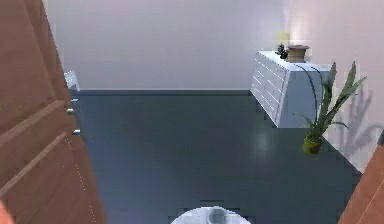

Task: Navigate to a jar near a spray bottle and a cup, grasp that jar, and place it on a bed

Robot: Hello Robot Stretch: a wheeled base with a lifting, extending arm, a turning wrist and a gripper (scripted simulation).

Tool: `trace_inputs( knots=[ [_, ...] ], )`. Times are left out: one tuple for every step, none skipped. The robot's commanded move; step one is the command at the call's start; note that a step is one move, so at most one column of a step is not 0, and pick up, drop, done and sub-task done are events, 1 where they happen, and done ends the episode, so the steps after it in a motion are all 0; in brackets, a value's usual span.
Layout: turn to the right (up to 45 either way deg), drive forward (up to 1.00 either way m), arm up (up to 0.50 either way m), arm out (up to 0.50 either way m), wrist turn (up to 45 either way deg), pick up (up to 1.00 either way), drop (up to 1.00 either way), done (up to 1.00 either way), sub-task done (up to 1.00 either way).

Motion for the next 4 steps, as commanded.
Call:
trace_inputs(
  knots=[
    [0.0, 1.00, 0.00, 0.00, 0.0, 0.00, 0.00, 0.00, 0.00],
    [0.0, 0.30, 0.00, 0.00, 0.0, 0.00, 0.00, 0.00, 0.00],
    [-45.0, 0.00, 0.00, 0.00, 0.0, 0.00, 0.00, 0.00, 0.00],
    [-15.0, 0.00, 0.00, 0.00, 0.0, 0.00, 0.00, 0.00, 0.00]
  ],
)
